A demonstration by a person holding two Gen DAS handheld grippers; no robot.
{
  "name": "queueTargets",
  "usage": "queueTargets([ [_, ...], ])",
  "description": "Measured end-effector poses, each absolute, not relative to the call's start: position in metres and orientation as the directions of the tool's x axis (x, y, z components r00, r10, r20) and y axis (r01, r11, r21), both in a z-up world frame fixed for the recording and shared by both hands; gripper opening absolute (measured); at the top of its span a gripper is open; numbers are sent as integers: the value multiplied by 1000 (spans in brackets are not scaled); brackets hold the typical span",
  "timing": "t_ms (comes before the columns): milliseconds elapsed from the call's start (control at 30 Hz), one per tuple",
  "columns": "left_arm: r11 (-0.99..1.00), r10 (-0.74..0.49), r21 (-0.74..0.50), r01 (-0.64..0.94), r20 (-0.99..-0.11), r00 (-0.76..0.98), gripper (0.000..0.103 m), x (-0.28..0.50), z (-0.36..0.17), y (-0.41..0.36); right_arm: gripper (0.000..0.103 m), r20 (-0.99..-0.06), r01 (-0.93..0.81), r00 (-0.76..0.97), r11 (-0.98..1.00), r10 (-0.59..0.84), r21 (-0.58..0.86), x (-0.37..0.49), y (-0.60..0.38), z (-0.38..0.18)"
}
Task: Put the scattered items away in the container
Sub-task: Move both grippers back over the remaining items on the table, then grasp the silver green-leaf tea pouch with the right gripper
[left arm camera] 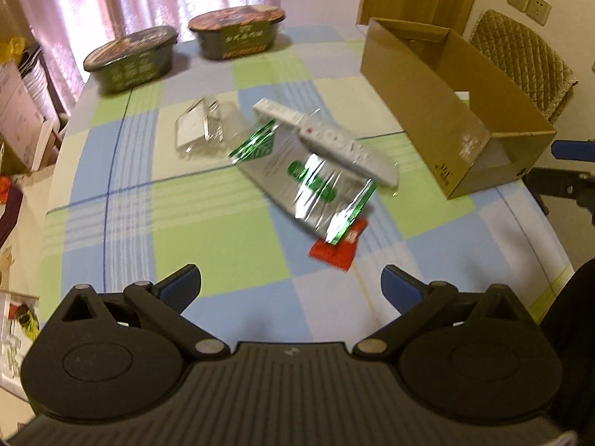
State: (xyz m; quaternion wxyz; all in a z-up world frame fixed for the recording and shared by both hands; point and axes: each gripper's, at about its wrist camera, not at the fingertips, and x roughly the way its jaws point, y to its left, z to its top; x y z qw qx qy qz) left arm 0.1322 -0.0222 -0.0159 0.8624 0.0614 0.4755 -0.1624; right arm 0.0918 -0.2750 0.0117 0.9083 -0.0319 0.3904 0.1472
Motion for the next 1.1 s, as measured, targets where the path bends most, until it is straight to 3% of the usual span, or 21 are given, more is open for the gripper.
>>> queueTargets([
  [567,951,-188,-37,306,-857,480,101,142,-44,15,95,-771,-414,571,910,281,25,118,-213,-23],
  [1100,934,-201,-21,356,-857,475,101,202,-74,40,95,-785,-517,554,854,277,-63,193,-140,-70],
])
